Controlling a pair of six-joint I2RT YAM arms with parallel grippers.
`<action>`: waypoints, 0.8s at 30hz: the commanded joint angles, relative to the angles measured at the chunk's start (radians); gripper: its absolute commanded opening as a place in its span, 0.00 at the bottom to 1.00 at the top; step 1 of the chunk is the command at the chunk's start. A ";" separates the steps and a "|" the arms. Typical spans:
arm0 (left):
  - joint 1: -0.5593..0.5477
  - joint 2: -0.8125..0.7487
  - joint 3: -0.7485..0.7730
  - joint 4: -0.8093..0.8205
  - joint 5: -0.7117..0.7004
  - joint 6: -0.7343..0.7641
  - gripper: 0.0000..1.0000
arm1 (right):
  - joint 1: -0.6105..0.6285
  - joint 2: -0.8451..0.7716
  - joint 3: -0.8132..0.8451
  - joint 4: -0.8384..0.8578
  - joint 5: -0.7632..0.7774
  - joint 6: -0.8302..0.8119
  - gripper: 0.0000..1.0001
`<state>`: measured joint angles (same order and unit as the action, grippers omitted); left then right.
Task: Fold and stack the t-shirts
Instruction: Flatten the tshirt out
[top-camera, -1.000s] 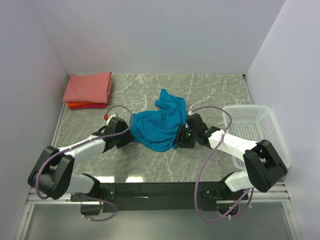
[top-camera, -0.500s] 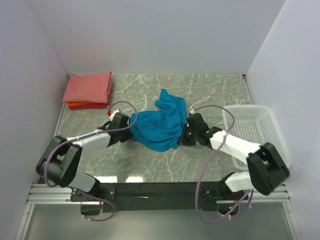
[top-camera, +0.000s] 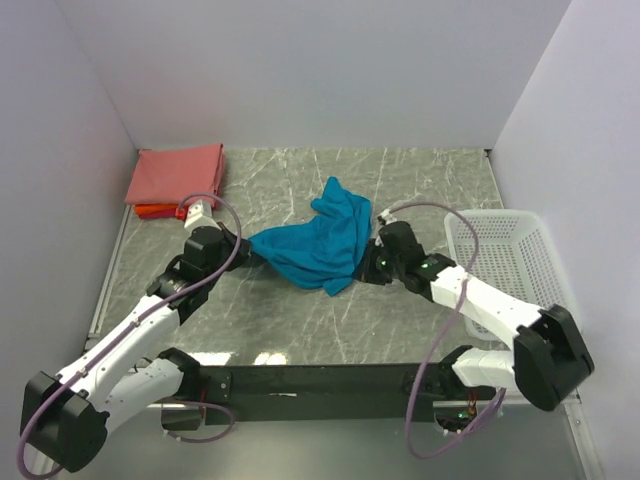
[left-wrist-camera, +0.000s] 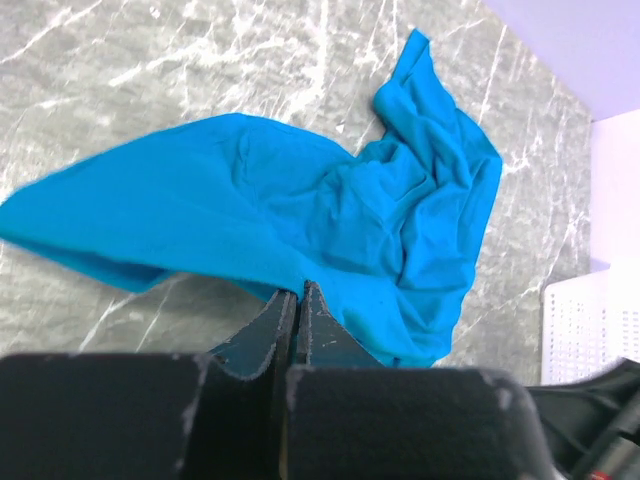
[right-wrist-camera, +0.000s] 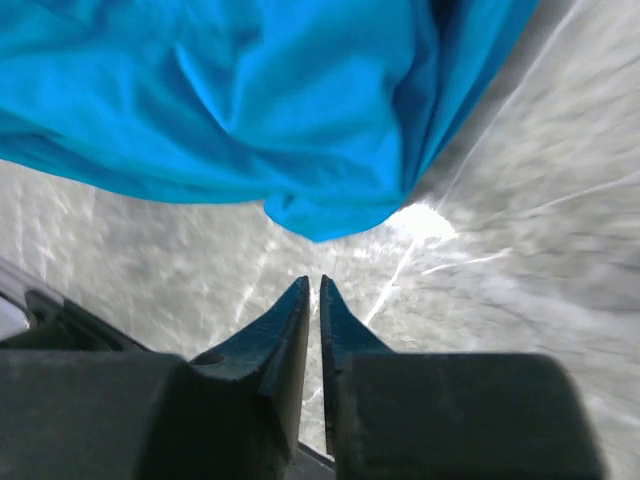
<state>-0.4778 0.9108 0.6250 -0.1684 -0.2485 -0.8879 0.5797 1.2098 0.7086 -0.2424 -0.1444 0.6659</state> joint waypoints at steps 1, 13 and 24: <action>-0.008 -0.026 0.001 -0.031 0.012 -0.009 0.01 | 0.037 0.085 -0.023 0.086 -0.080 0.046 0.17; -0.012 -0.047 -0.031 -0.043 0.023 -0.008 0.01 | 0.075 0.277 0.005 0.195 0.003 0.146 0.48; -0.013 -0.041 -0.028 -0.060 -0.009 -0.009 0.01 | 0.077 0.355 0.029 0.241 0.005 0.144 0.25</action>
<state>-0.4862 0.8871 0.5945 -0.2333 -0.2359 -0.8955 0.6521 1.5589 0.7094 -0.0338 -0.1722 0.8009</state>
